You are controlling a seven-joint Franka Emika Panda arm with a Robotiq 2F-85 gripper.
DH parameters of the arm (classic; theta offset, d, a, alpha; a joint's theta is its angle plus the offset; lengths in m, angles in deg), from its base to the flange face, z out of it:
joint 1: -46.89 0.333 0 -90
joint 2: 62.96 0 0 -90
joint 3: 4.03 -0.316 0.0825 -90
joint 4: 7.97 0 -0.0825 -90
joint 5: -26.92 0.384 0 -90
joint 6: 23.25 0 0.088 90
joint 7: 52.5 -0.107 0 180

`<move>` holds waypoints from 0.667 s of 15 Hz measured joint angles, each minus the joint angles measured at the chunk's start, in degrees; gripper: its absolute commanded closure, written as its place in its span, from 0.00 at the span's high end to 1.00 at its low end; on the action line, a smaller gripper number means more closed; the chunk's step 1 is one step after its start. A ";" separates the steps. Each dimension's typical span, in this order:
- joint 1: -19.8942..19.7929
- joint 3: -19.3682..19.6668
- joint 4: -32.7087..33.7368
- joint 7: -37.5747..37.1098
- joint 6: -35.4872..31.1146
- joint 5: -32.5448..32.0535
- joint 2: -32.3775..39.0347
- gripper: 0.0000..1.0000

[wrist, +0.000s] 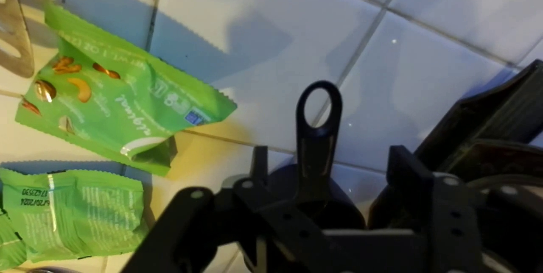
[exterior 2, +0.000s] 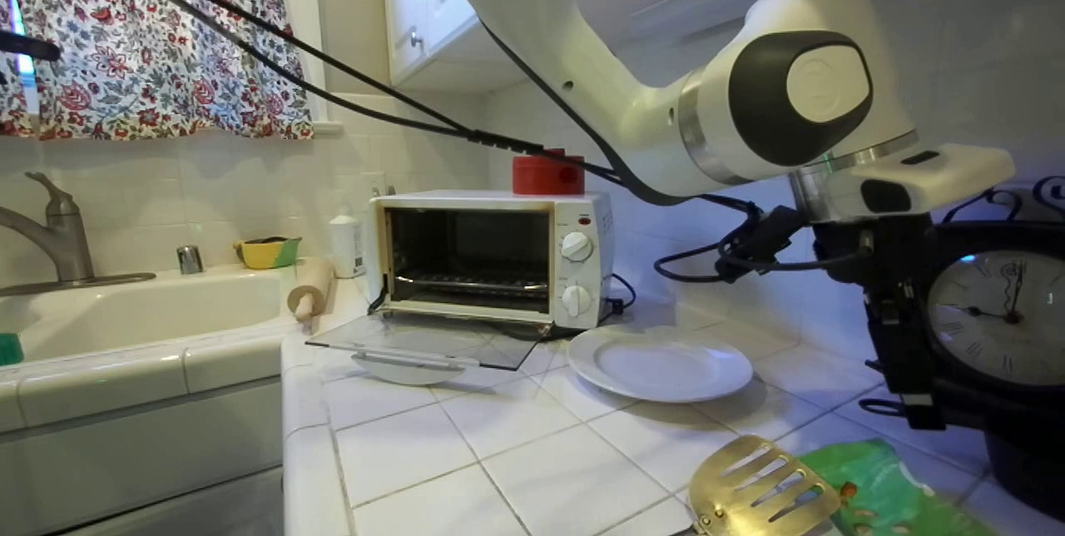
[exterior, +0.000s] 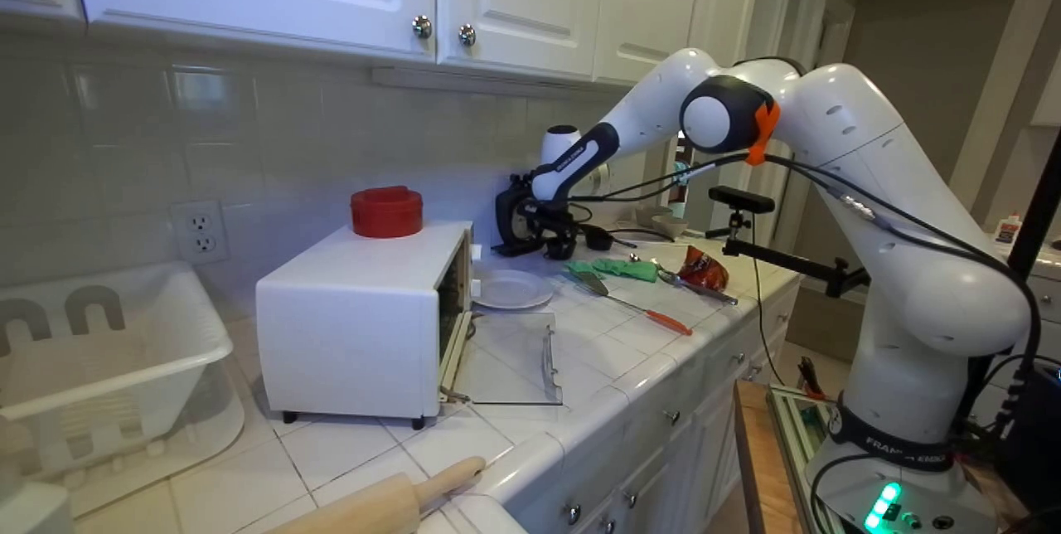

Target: Move the black item to the right

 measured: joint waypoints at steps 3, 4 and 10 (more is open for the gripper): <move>1.48 0.07 -0.60 1.38 -0.45 -2.90 -2.01 1.00; 2.11 0.03 -1.24 2.64 -0.61 -3.78 -3.35 1.00; 3.54 -4.25 -9.91 17.45 -2.40 -5.06 -15.42 1.00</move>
